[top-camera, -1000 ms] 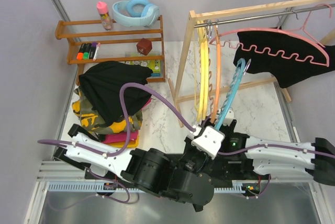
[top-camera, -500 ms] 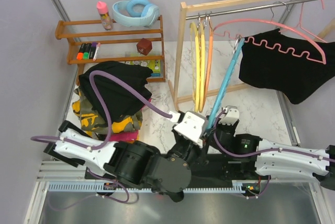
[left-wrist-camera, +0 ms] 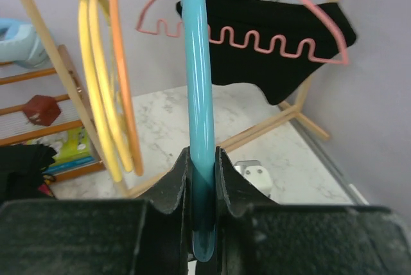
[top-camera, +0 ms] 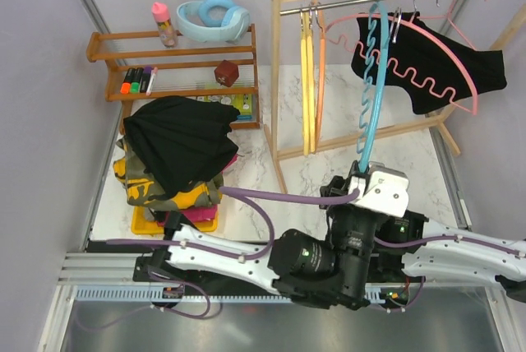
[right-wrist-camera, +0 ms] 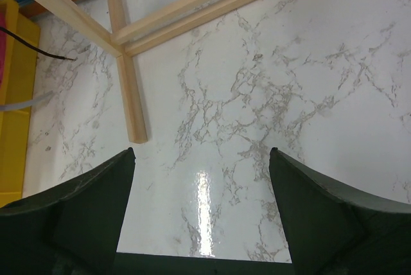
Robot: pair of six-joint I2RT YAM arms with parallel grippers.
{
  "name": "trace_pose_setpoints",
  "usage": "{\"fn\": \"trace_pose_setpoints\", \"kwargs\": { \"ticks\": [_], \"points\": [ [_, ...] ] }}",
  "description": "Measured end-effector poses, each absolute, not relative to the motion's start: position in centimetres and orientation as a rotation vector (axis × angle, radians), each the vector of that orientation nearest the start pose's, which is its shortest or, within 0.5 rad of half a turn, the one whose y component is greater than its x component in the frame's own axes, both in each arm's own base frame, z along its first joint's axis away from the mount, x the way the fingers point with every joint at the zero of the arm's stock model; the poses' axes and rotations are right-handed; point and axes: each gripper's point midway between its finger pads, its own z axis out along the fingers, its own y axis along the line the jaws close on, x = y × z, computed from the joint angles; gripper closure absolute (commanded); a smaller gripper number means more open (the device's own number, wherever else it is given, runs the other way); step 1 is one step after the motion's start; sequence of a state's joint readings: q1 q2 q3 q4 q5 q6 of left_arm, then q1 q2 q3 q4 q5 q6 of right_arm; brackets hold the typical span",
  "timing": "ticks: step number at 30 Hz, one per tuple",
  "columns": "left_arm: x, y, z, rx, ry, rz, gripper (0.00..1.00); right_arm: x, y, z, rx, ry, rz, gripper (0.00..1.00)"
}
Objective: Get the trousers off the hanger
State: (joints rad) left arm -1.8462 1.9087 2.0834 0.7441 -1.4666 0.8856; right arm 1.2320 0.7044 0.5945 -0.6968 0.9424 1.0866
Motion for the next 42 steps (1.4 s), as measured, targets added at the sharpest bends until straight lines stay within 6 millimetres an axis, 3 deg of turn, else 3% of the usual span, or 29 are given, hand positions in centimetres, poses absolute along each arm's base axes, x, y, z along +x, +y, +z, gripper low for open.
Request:
{"fn": "trace_pose_setpoints", "kwargs": {
  "ticks": [5, 10, 20, 25, 28, 29, 31, 35, 38, 42],
  "points": [
    [8.6, -42.6, 49.3, 0.206, 1.487, -0.177, 0.98, 17.9, 14.6, 15.6, 0.254, 2.004, 0.326, 0.07],
    [9.3, -41.2, 48.4, 0.287, 1.494, -0.051, 0.98, 17.9, 14.6, 15.6, 0.245, 2.004, 0.320, 0.07],
    [10.6, -41.4, 41.8, 0.492, 1.468, 0.217, 0.98, 17.9, 14.8, 15.4, 0.240, 2.007, 0.326, 0.06],
    [11.4, -39.5, 42.5, 0.483, 1.475, 0.227, 0.98, 17.6, 15.3, 14.7, 0.192, 2.043, 0.323, 0.04],
    [11.8, -37.3, 43.6, 0.460, 1.483, 0.205, 0.98, 17.2, 15.6, 15.0, 0.165, 2.058, 0.356, 0.16],
    [11.9, -36.6, 43.8, 0.453, 1.484, 0.196, 0.98, 17.1, 15.6, 15.5, 0.174, 2.051, 0.387, 0.24],
    [12.0, -35.5, 44.0, 0.439, 1.486, 0.181, 0.98, 16.7, 15.1, 17.8, 0.218, 2.002, 0.502, 0.27],
    [12.3, -34.2, 43.8, 0.409, 1.493, 0.148, 0.98, 16.1, 12.6, 26.8, 0.358, 1.781, 0.810, 0.23],
    [12.2, -34.4, 43.5, 0.392, 1.497, 0.127, 0.98, 15.7, 10.8, 33.9, 0.403, 1.651, 0.922, 0.21],
    [12.1, -34.5, 43.4, 0.372, 1.502, 0.104, 0.98, 15.9, 11.3, 41.5, 0.394, 1.562, 0.980, 0.20]
  ]
}}
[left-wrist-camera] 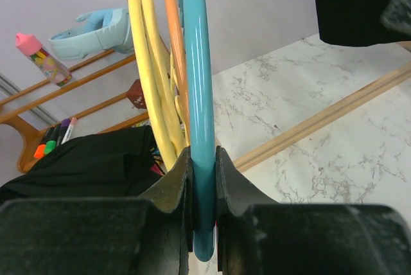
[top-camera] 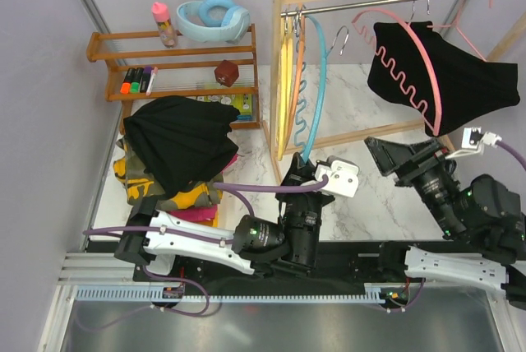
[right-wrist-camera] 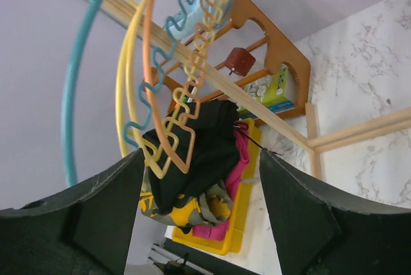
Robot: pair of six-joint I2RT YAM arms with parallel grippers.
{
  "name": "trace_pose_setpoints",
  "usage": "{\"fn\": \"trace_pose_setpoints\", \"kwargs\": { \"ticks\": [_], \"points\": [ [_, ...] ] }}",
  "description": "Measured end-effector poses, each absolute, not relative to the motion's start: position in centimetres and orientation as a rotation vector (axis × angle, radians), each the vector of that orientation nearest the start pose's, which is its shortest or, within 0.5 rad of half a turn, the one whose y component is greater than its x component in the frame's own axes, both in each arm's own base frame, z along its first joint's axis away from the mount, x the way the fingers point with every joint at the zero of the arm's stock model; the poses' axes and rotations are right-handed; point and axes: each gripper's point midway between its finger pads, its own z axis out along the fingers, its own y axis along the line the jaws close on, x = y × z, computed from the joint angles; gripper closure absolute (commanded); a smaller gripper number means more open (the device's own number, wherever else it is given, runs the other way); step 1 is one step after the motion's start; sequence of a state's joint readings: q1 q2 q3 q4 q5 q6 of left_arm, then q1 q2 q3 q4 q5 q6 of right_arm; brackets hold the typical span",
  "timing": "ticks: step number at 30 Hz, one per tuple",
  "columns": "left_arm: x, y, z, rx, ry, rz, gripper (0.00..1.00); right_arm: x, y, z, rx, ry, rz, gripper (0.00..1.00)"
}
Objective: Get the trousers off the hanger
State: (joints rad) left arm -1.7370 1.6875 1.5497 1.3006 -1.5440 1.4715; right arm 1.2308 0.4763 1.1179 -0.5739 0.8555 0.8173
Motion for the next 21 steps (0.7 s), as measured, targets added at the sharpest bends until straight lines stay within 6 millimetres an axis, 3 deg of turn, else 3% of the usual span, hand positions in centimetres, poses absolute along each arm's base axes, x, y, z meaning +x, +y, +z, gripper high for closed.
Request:
{"fn": "trace_pose_setpoints", "kwargs": {
  "ticks": [4, 9, 12, 17, 21],
  "points": [
    [11.8, -34.7, 43.4, 0.366, 1.503, 0.084, 0.98, 16.8, 14.0, 45.8, 0.349, 1.546, 0.974, 0.21],
    [11.2, -34.9, 43.7, 0.365, 1.504, 0.059, 0.98, 17.2, 18.1, 48.4, 0.276, 1.571, 1.002, 0.21],
    [11.0, -34.9, 44.0, 0.357, 1.509, 0.041, 0.98, 17.4, 20.1, 48.7, 0.250, 1.580, 1.029, 0.21],
    [10.8, -34.9, 44.1, 0.348, 1.515, 0.027, 0.98, 16.8, 20.3, 48.7, 0.238, 1.554, 1.095, 0.25],
    [10.7, -35.0, 44.5, 0.337, 1.516, 0.009, 0.98, 16.2, 19.5, 50.3, 0.256, 1.502, 1.160, 0.27]
  ]
}}
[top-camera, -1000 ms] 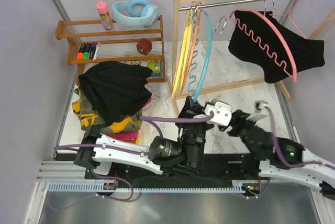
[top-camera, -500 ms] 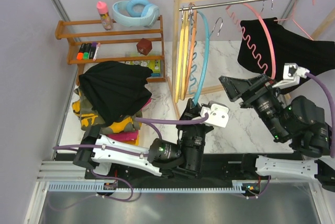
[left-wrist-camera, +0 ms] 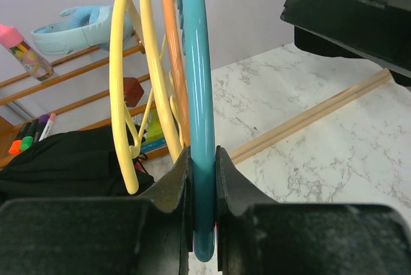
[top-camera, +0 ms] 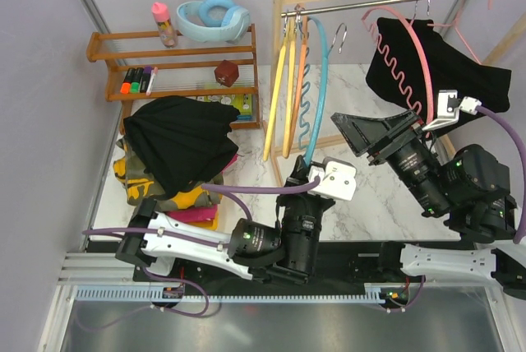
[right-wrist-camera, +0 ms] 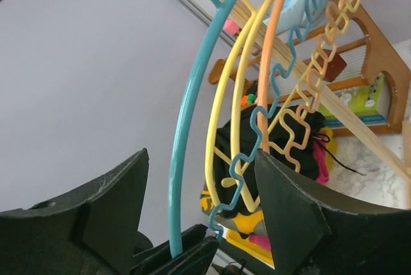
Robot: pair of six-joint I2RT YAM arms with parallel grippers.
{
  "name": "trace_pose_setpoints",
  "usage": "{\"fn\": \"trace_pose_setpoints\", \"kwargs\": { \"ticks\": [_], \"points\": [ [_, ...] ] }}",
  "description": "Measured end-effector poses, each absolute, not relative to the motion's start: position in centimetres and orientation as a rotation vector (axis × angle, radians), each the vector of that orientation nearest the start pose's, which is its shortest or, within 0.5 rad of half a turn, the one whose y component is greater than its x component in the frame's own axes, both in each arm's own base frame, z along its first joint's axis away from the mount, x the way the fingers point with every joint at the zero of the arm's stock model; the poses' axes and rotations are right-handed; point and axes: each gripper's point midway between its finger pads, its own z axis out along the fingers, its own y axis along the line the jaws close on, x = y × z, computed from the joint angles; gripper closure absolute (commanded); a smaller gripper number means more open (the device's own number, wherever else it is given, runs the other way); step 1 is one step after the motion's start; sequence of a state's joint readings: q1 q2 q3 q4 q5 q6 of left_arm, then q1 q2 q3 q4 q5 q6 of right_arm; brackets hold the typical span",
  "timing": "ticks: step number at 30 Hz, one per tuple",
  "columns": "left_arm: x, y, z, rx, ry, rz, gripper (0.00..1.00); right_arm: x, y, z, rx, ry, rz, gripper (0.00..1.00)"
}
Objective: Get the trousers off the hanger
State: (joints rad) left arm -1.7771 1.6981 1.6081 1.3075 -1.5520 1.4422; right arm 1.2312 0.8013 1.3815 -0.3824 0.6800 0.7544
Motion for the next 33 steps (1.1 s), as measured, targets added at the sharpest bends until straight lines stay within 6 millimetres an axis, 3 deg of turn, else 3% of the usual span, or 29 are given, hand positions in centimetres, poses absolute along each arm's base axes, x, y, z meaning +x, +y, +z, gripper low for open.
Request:
{"fn": "trace_pose_setpoints", "kwargs": {
  "ticks": [3, 8, 11, 13, 14, 15, 18, 21, 22, 25, 30, 33],
  "points": [
    [10.5, -35.1, 44.9, 0.327, 1.519, -0.007, 0.98, 16.2, 19.8, 51.1, 0.263, 1.478, 1.190, 0.27],
    [10.1, -35.6, 45.1, 0.325, 1.519, -0.025, 0.98, 16.9, 22.0, 51.2, 0.251, 1.496, 1.177, 0.29],
    [10.0, -35.7, 45.1, 0.328, 1.518, -0.026, 0.98, 17.4, 23.4, 51.2, 0.242, 1.511, 1.166, 0.37],
    [9.9, -35.7, 45.1, 0.329, 1.517, -0.028, 0.98, 17.6, 24.4, 51.1, 0.233, 1.520, 1.165, 0.67],
    [9.9, -35.8, 45.1, 0.330, 1.517, -0.029, 0.98, 17.7, 24.8, 50.9, 0.228, 1.526, 1.164, 0.94],
    [9.8, -35.8, 45.1, 0.330, 1.517, -0.029, 0.98, 17.8, 25.2, 50.8, 0.226, 1.531, 1.166, 1.00],
    [9.9, -36.1, 45.0, 0.312, 1.514, -0.045, 0.98, 17.6, 25.5, 51.3, 0.282, 1.508, 1.237, 1.00],
    [9.8, -36.5, 45.0, 0.318, 1.493, -0.050, 0.62, 17.4, 24.7, 51.3, 0.314, 1.495, 1.260, 1.00],
    [9.7, -36.6, 45.0, 0.324, 1.486, -0.049, 0.37, 17.2, 24.5, 51.2, 0.313, 1.499, 1.262, 1.00],
    [9.6, -36.6, 44.9, 0.347, 1.480, -0.034, 0.14, 17.6, 23.7, 50.0, 0.319, 1.532, 1.189, 1.00],
    [8.5, -36.8, 44.7, 0.410, 1.462, -0.015, 0.10, 18.1, 21.7, 48.2, 0.337, 1.578, 1.074, 1.00],
    [7.2, -37.3, 43.4, 0.505, 1.420, 0.029, 0.10, 18.0, 20.6, 47.6, 0.338, 1.591, 1.045, 1.00]
  ]
}}
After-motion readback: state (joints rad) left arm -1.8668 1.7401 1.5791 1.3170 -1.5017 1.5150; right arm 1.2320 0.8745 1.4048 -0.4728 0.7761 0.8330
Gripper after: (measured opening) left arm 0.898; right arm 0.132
